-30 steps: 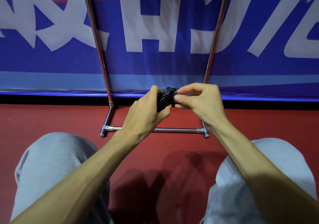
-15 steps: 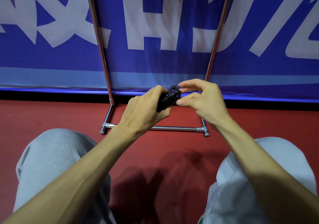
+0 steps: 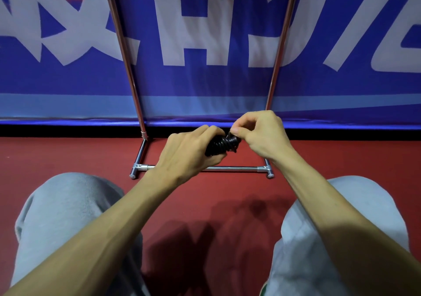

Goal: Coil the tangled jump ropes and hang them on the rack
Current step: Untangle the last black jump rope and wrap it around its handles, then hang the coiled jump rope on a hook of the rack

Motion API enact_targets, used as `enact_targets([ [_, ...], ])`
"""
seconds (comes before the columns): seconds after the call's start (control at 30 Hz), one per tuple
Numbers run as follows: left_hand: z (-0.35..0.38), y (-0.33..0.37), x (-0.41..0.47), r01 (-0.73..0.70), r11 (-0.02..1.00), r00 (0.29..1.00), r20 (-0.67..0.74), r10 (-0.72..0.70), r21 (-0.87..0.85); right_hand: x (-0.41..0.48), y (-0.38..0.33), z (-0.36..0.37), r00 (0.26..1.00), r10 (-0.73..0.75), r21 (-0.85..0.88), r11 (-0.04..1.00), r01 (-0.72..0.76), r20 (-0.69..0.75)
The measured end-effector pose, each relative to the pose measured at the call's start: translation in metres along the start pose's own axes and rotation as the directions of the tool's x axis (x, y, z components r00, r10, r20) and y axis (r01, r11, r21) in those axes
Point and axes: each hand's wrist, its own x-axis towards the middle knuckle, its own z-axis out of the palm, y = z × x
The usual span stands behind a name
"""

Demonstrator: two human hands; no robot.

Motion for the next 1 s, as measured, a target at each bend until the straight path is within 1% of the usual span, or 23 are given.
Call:
enact_targets([
  [0.07,0.0,0.003,0.001,0.118,0.99,0.99,0.09,-0.111,-0.073,-0.002,-0.004,0.003,0.999,-0.036,-0.065,0.997,0.035,-0.021],
  [0.13,0.001,0.005,0.004,0.204,0.97,0.971,0.152,-0.184,-0.132,-0.003,-0.008,0.005,0.997,-0.069,-0.042,0.997,0.067,-0.039],
  [0.27,0.006,0.003,0.004,0.232,0.937,0.962,0.201,-0.182,-0.262,0.002,-0.009,-0.001,0.991,-0.082,0.049,0.995,0.087,-0.107],
  [0.33,0.011,0.0,0.003,0.256,0.902,0.957,0.223,-0.186,-0.348,0.005,-0.007,-0.004,0.987,-0.053,0.185,0.979,0.081,-0.15],
  [0.4,0.014,-0.002,0.003,0.288,0.858,0.949,0.249,-0.195,-0.425,0.007,-0.006,-0.005,0.987,0.004,0.357,0.933,0.054,-0.16],
  [0.5,0.015,-0.003,0.003,0.323,0.796,0.938,0.284,-0.197,-0.512,0.011,-0.011,-0.003,0.982,0.141,0.581,0.813,-0.045,-0.122],
  [0.53,0.014,-0.002,0.004,0.338,0.761,0.933,0.303,-0.194,-0.554,0.012,-0.013,-0.003,0.978,0.183,0.643,0.762,-0.075,-0.102],
  [0.57,0.012,-0.001,0.004,0.363,0.704,0.925,0.327,-0.193,-0.611,0.014,-0.015,-0.004,0.976,0.203,0.679,0.728,-0.093,-0.083],
  [0.6,0.008,0.0,0.005,0.392,0.642,0.913,0.366,-0.182,-0.659,0.014,-0.018,-0.005,0.977,0.201,0.689,0.718,-0.1,-0.069],
  [0.63,0.003,0.001,0.008,0.422,0.587,0.897,0.412,-0.159,-0.691,0.015,-0.02,-0.006,0.981,0.185,0.677,0.73,-0.095,-0.062],
  [0.73,-0.017,-0.002,0.019,0.509,0.454,0.844,0.526,-0.1,-0.731,0.017,-0.034,-0.016,0.993,0.089,0.575,0.817,-0.032,-0.072],
  [0.77,-0.024,-0.005,0.025,0.521,0.433,0.836,0.541,-0.088,-0.735,0.02,-0.042,-0.021,0.995,0.058,0.54,0.841,-0.002,-0.086],
  [0.8,-0.032,-0.007,0.033,0.515,0.434,0.838,0.54,-0.076,-0.739,0.023,-0.051,-0.027,0.994,0.029,0.515,0.857,0.029,-0.105],
  [0.87,-0.052,-0.004,0.055,0.475,0.412,0.87,0.485,-0.089,-0.778,0.03,-0.071,-0.045,0.988,-0.026,0.492,0.865,0.099,-0.153],
  [0.93,-0.072,0.004,0.08,0.434,0.353,0.9,0.39,-0.194,-0.829,0.039,-0.09,-0.065,0.977,-0.063,0.483,0.861,0.156,-0.204],
  [0.97,-0.083,0.009,0.094,0.405,0.347,0.909,0.332,-0.251,-0.846,0.042,-0.098,-0.075,0.97,-0.077,0.474,0.862,0.181,-0.23],
  [1.0,-0.093,0.016,0.108,0.373,0.362,0.916,0.276,-0.292,-0.854,0.046,-0.105,-0.085,0.963,-0.093,0.461,0.863,0.205,-0.255],
])
